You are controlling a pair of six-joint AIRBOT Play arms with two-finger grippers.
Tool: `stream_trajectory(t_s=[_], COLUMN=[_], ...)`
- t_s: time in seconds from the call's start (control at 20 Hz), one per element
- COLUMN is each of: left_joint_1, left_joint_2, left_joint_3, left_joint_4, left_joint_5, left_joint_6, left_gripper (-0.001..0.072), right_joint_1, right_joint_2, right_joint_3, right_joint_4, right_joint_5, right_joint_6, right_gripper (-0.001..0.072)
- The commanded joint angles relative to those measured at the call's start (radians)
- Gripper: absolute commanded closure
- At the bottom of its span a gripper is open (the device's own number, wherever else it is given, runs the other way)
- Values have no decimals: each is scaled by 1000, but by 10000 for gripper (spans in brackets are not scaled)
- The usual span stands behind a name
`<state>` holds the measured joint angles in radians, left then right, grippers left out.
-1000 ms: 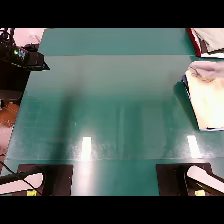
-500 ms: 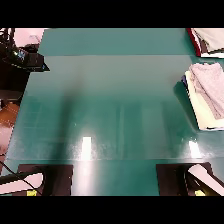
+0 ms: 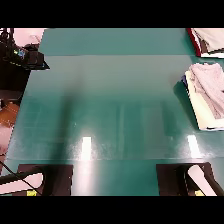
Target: Fold the shirts.
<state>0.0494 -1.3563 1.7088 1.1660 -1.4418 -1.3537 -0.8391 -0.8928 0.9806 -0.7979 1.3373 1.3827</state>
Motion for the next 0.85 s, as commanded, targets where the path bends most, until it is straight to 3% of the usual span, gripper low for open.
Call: stream_trajectory(t_s=[0.0,0.1,0.2,0.25,0.45,0.8], left_joint_1=[0,0,0,0,0,0], left_joint_2=[1,1,1,1,1,1], left_joint_3=[0,0,0,0,0,0], left_joint_4=[0,0,0,0,0,0], left_joint_5=[20,22,22,22,22,22], left_joint_6=[-3,-3,-3,-3,-3,-3], left_gripper=[685,685,685,685,685,685], right_joint_1=[299,462,589,636,741,743], right_joint_2=[27,26,26,26,26,26], right_joint_3=[-4,-4,-4,-4,-4,-4], right_joint_4=[46,37,35,37,37,37], right_joint_5=[-33,-97,-185,-220,-287,-280], right_joint_6=[5,4,4,4,4,4], right_gripper=[208,392,639,698,698,697])
